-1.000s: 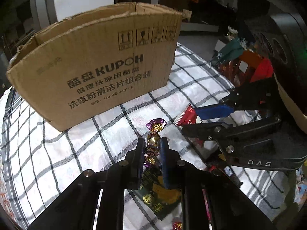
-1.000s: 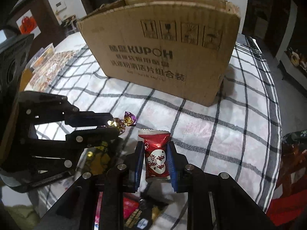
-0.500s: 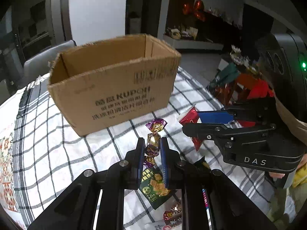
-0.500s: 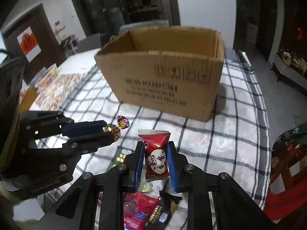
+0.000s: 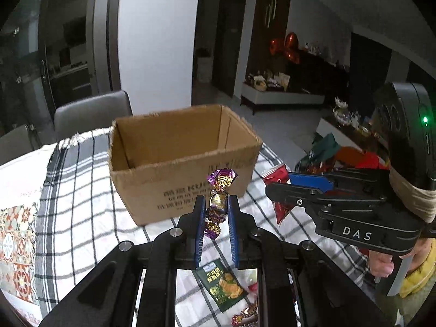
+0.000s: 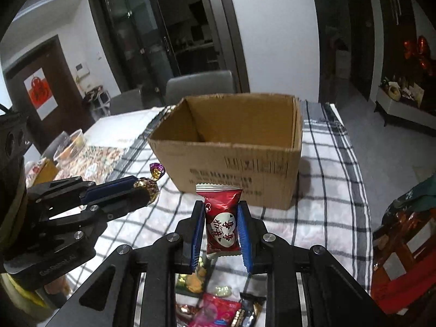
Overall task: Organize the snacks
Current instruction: 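Carry gold candy with left tool while right tool carries red candy over box, then open both tools over the box to drop the candies, then lower left tool onto gold candy while right tool grasps pink snack bag, then carry gold candy with left tool while right tool carries pink bag to box, then open both tools over the box to drop candy and pink bag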
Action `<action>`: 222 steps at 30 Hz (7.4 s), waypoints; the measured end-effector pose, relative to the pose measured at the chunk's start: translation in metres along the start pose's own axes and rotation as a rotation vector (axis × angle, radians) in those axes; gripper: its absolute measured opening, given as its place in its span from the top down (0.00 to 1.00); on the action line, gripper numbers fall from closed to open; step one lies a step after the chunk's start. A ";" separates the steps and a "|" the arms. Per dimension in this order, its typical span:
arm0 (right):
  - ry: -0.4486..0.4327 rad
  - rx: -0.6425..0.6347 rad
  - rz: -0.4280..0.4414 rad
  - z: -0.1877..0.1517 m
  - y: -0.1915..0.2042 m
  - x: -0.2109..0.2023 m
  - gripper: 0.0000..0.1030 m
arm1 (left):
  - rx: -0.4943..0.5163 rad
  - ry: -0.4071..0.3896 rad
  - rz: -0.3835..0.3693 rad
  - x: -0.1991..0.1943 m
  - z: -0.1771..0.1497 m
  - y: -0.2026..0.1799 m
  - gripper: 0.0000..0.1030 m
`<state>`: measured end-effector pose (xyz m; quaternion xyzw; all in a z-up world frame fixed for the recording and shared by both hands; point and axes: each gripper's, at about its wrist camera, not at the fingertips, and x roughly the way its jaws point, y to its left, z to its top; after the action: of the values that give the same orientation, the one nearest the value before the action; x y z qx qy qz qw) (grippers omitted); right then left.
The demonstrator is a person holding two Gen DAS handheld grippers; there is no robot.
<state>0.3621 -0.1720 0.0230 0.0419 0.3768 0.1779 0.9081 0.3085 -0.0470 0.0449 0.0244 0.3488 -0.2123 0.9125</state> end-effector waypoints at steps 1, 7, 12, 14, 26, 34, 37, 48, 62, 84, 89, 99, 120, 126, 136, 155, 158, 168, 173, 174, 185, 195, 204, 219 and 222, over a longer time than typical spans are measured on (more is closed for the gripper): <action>-0.010 0.002 -0.003 0.003 0.001 -0.002 0.76 | 0.000 -0.009 0.006 -0.001 0.003 0.001 0.83; -0.068 -0.004 -0.028 0.025 0.005 -0.010 0.76 | -0.007 -0.053 0.026 -0.008 0.021 0.008 0.83; -0.096 -0.024 -0.042 0.045 0.006 -0.010 0.76 | -0.007 -0.095 0.050 -0.010 0.038 0.018 0.83; -0.109 -0.027 -0.046 0.053 0.006 -0.010 0.76 | -0.010 -0.106 0.055 -0.008 0.044 0.022 0.83; -0.143 -0.048 -0.071 0.087 -0.004 0.010 0.76 | -0.016 -0.128 0.076 0.018 0.077 0.039 0.83; -0.120 -0.037 -0.081 0.103 -0.018 0.037 0.75 | -0.027 -0.101 0.086 0.048 0.088 0.050 0.83; -0.108 -0.033 -0.087 0.108 -0.022 0.047 0.75 | -0.039 -0.086 0.096 0.060 0.091 0.055 0.81; -0.131 -0.020 -0.165 0.092 -0.021 0.037 0.54 | -0.018 -0.117 0.198 0.050 0.076 0.053 0.44; -0.172 -0.078 -0.183 0.040 0.009 -0.027 0.54 | -0.006 -0.154 0.180 -0.013 0.032 0.019 0.42; -0.112 -0.001 -0.174 -0.087 0.032 -0.070 0.54 | 0.125 -0.096 0.091 -0.058 -0.079 -0.031 0.42; -0.058 0.021 -0.147 -0.109 0.035 -0.062 0.54 | 0.146 -0.063 0.041 -0.055 -0.098 -0.036 0.44; 0.046 0.058 -0.154 -0.147 0.038 -0.037 0.54 | 0.305 0.035 -0.021 -0.032 -0.142 -0.044 0.54; 0.159 0.112 -0.180 -0.170 0.035 0.015 0.54 | 0.517 0.178 -0.164 0.029 -0.170 -0.047 0.66; 0.172 0.127 -0.172 -0.166 0.033 0.024 0.54 | 0.513 0.188 -0.173 0.039 -0.170 -0.048 0.66; 0.215 0.135 -0.178 -0.170 0.030 0.039 0.54 | 0.466 0.212 -0.190 0.055 -0.169 -0.045 0.67; 0.189 0.177 -0.138 -0.174 0.024 0.035 0.72 | 0.278 0.252 -0.180 0.055 -0.163 -0.039 0.83; 0.180 0.189 -0.125 -0.174 0.023 0.032 0.74 | 0.237 0.239 -0.158 0.050 -0.161 -0.036 0.83; 0.156 0.184 -0.118 -0.171 0.025 0.025 0.75 | 0.147 0.182 -0.114 0.034 -0.148 -0.025 0.83; 0.113 0.171 -0.122 -0.160 0.029 0.012 0.75 | 0.127 0.148 -0.092 0.024 -0.140 -0.022 0.83; 0.105 0.168 -0.119 -0.158 0.029 0.009 0.75 | 0.122 0.141 -0.091 0.021 -0.138 -0.022 0.83; 0.022 0.149 -0.102 -0.122 0.027 -0.012 0.75 | 0.090 0.038 -0.059 -0.001 -0.098 -0.019 0.83; -0.071 0.135 -0.080 -0.082 0.023 -0.026 0.75 | 0.088 -0.067 -0.020 -0.019 -0.055 -0.017 0.83; -0.139 0.122 -0.073 -0.043 0.019 -0.033 0.75 | 0.069 -0.136 0.010 -0.026 -0.022 -0.007 0.83; -0.218 0.097 -0.068 0.023 0.010 -0.025 0.75 | 0.046 -0.204 0.058 -0.015 0.024 0.017 0.83; -0.223 0.091 -0.071 0.035 0.007 -0.018 0.75 | 0.040 -0.209 0.067 -0.009 0.034 0.023 0.83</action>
<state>0.3728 -0.1692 0.0612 0.0891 0.2821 0.1224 0.9474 0.3336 -0.0290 0.0739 0.0319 0.2462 -0.1901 0.9499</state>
